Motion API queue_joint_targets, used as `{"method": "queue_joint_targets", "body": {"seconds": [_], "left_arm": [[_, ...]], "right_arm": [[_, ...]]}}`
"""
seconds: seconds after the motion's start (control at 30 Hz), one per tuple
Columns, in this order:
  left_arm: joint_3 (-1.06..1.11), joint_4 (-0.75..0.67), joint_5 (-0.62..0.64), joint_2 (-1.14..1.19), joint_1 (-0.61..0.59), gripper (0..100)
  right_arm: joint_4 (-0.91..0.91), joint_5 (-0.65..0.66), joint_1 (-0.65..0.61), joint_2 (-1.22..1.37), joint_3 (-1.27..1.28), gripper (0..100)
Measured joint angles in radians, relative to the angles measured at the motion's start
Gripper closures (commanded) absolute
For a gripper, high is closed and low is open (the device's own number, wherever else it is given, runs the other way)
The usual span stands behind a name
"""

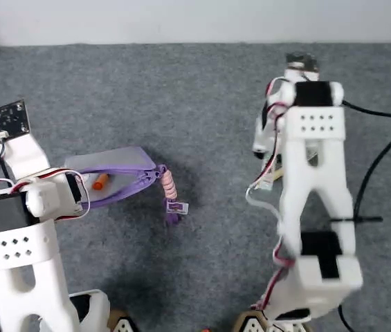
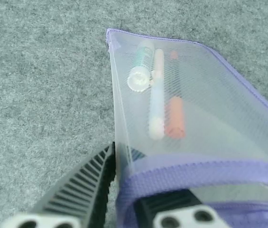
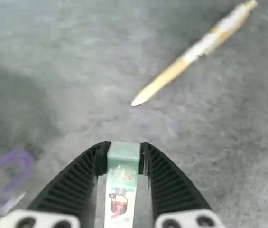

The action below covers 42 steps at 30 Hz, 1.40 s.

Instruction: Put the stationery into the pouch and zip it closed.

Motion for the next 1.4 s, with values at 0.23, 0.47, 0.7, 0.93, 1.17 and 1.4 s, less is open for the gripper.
{"method": "queue_joint_targets", "body": {"seconds": [0.23, 0.47, 0.7, 0.93, 1.17, 1.4], "left_arm": [[0.0, -0.003, 0.0, 0.0, 0.0, 99], [0.0, -0.014, 0.0, 0.0, -0.002, 99], [0.002, -0.023, 0.0, 0.0, -0.002, 99], [0.002, -0.023, 0.0, 0.0, -0.002, 99], [0.002, -0.023, 0.0, 0.0, -0.002, 99], [0.002, -0.023, 0.0, 0.0, -0.002, 99]], "right_arm": [[-0.005, -0.011, -0.235, -0.342, 0.201, 99.1], [-0.155, -0.044, -0.473, -0.615, 0.313, 99.1], [-0.528, -0.081, -0.697, -0.799, 0.491, 99.1], [-1.014, -0.041, -0.773, -0.902, 0.784, 99.1], [-1.375, 0.098, -0.848, -0.908, 1.051, 99.1], [-1.731, 0.261, -0.852, -0.908, 1.293, 99.1]]}}
